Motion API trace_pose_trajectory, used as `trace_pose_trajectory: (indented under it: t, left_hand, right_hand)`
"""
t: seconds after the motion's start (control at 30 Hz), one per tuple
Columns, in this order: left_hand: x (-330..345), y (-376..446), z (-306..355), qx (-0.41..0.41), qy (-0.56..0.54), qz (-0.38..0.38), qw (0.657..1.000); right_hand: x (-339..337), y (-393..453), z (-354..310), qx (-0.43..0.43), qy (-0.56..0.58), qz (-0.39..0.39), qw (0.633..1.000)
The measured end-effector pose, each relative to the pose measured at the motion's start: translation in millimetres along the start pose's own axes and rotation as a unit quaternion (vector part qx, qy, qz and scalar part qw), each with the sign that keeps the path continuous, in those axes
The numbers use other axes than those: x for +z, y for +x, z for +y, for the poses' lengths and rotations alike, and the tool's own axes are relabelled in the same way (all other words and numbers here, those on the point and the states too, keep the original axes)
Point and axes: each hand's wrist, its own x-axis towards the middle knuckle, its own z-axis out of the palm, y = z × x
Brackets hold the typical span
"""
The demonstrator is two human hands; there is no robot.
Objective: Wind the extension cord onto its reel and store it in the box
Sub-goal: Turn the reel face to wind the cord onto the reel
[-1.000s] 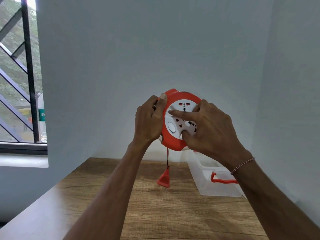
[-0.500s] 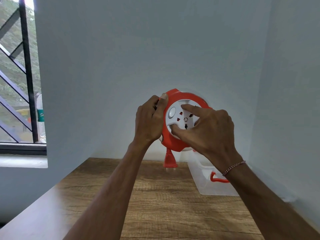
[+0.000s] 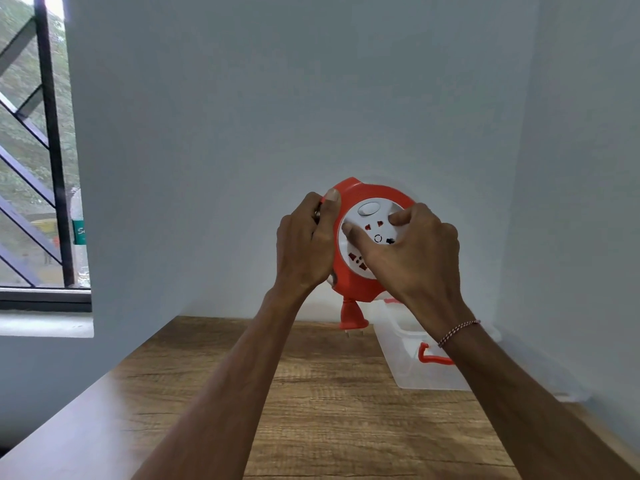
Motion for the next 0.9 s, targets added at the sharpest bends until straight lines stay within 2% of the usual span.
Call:
trace_pose_trajectory:
  t: [0.1, 0.23, 0.3, 0.37, 0.5, 0.67, 0.9]
  left_hand:
    - [-3, 2, -3, -0.012, -0.018, 0.003, 1.000]
    - [-4, 4, -5, -0.007, -0.014, 0.008, 1.000]
    - [-3, 4, -5, -0.004, -0.005, 0.006, 1.000]
    - [-2, 3, -6, -0.006, 0.001, 0.003, 1.000]
    - [-3, 4, -9, -0.009, 0.004, 0.003, 1.000]
    - [-4, 5, -10, -0.011, -0.003, 0.012, 1.000]
    - [-8, 7, -9, -0.012, -0.005, 0.024, 1.000]
  right_hand:
    - [-9, 6, -3, -0.047, -0.015, -0.029, 0.998]
    - [-30, 14, -7, -0.180, -0.059, -0.109, 0.976]
    - [-37, 15, -10, -0.193, -0.107, -0.185, 0.958]
    - [-39, 13, -12, -0.194, -0.180, -0.229, 0.937]
    - [-37, 9, -19, -0.211, -0.249, -0.208, 0.922]
    - [-28, 6, -19, -0.198, -0.246, -0.166, 0.934]
    - [-23, 3, -16, -0.222, -0.290, -0.186, 0.912]
